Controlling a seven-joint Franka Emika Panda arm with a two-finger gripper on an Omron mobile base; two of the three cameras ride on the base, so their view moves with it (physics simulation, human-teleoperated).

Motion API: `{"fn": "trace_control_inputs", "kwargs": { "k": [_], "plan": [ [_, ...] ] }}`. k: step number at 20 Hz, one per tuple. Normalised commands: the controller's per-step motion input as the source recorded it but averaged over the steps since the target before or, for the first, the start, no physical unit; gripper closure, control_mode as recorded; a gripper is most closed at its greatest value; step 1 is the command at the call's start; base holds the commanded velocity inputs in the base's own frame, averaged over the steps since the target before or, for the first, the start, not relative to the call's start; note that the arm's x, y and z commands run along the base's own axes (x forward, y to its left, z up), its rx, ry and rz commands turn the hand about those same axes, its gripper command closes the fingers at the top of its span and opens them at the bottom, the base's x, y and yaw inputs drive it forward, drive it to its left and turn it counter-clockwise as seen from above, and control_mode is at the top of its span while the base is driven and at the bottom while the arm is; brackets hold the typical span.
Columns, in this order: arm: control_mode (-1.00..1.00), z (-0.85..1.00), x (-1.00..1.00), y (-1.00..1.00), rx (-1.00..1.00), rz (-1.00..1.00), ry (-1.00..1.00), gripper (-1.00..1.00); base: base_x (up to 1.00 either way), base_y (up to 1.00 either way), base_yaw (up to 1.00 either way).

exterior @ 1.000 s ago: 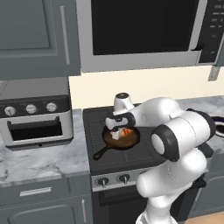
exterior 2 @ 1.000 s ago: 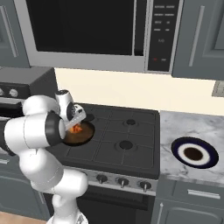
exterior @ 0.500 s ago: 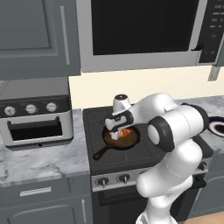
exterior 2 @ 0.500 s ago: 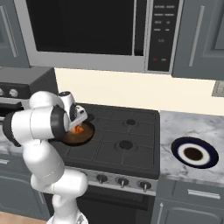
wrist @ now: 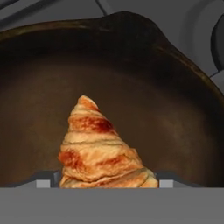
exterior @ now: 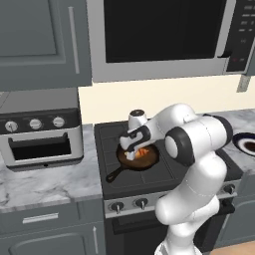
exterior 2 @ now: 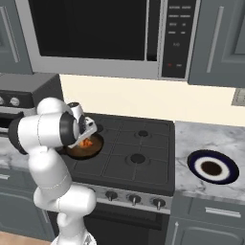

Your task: Pick the croissant and place it on the pan. Then turn on the stove to warm the croissant.

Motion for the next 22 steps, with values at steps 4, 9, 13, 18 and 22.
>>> {"fn": "trace_control_inputs", "kwargs": {
  "k": [4,9,13,18,22],
  "plan": [
    [-1.00,-0.19,0.06,0.00,0.00,0.00,0.00,-1.00,0.00,0.00,0.00],
    [-1.00,-0.07,0.03,0.00,0.00,0.00,0.00,-1.00,0.00,0.00,0.00],
    [-1.00,0.11,-0.03,-0.02,0.00,0.00,0.00,-1.00,0.00,0.00,0.00],
    [-1.00,0.42,-0.18,-0.08,0.00,0.00,-0.01,-1.00,0.00,0.00,0.00],
    [-1.00,0.64,-0.23,-0.03,0.00,-0.01,-0.03,-1.00,0.00,0.00,0.00]
  ]
}}
